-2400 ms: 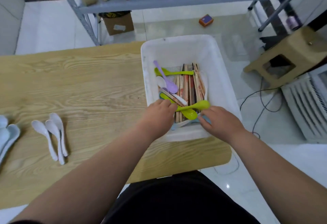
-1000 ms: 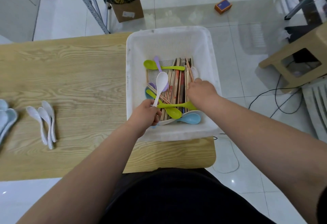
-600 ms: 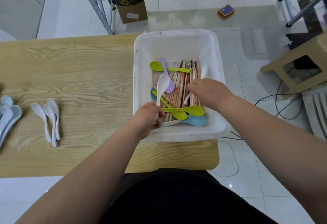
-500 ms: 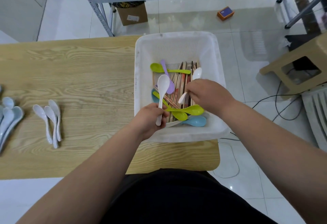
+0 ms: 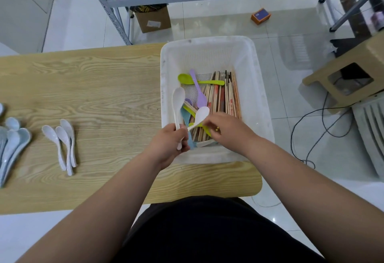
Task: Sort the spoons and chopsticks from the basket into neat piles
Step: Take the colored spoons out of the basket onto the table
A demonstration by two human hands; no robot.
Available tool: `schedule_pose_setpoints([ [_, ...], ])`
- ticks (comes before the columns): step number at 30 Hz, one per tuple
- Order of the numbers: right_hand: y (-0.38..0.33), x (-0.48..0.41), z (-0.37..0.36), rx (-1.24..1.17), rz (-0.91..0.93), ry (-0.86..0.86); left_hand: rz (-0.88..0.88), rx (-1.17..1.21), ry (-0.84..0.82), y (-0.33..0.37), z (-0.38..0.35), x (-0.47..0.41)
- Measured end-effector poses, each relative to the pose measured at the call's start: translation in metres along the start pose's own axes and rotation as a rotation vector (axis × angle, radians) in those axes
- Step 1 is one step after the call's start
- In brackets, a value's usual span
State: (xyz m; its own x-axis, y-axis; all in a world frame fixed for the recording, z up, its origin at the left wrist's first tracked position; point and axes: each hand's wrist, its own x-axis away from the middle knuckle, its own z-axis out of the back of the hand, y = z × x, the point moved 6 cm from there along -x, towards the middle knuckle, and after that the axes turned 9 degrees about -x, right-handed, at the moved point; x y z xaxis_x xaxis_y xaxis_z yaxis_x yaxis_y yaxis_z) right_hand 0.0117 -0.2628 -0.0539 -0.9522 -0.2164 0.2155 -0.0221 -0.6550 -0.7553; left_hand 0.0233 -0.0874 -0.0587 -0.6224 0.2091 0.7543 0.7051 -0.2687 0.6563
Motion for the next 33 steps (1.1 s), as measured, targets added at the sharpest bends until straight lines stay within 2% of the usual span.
schedule_pose_setpoints([
  [2,0.013,-0.003,-0.020,0.149,-0.082,-0.291,-0.023,-0.017,0.021,0.002,0.008,0.002],
  [4,0.019,-0.007,-0.033,0.295,-0.122,-0.448,-0.046,-0.028,0.017,0.004,0.012,0.005],
  [9,0.011,-0.024,-0.045,0.674,-0.114,-0.545,-0.065,-0.013,0.003,0.005,0.013,0.009],
  [12,0.003,-0.028,-0.046,0.688,-0.068,-0.500,-0.071,-0.031,-0.006,0.002,0.013,0.008],
  [15,0.000,-0.028,-0.031,0.506,-0.047,-0.346,-0.061,0.025,-0.007,-0.001,0.015,0.007],
  [19,-0.007,-0.012,0.022,0.086,-0.056,0.091,-0.048,0.093,-0.021,0.001,0.012,0.005],
  [22,-0.003,0.011,0.058,-0.258,-0.218,0.451,-0.006,0.154,-0.050,0.002,0.004,0.004],
  [24,0.006,0.021,0.059,-0.680,-0.355,0.599,0.015,0.197,-0.061,0.005,-0.004,0.003],
  [26,0.007,0.024,0.047,-1.195,-0.400,0.661,0.020,0.224,-0.060,0.010,-0.016,0.003],
  [28,0.004,0.025,0.036,-1.434,-0.421,0.695,0.018,0.246,-0.055,0.015,-0.029,0.004],
  [30,0.001,0.028,0.024,-1.436,-0.452,0.686,-0.008,0.257,-0.062,0.021,-0.041,0.003],
  [33,0.001,0.035,0.005,-1.196,-0.468,0.551,-0.077,0.199,-0.073,0.030,-0.052,0.001],
])
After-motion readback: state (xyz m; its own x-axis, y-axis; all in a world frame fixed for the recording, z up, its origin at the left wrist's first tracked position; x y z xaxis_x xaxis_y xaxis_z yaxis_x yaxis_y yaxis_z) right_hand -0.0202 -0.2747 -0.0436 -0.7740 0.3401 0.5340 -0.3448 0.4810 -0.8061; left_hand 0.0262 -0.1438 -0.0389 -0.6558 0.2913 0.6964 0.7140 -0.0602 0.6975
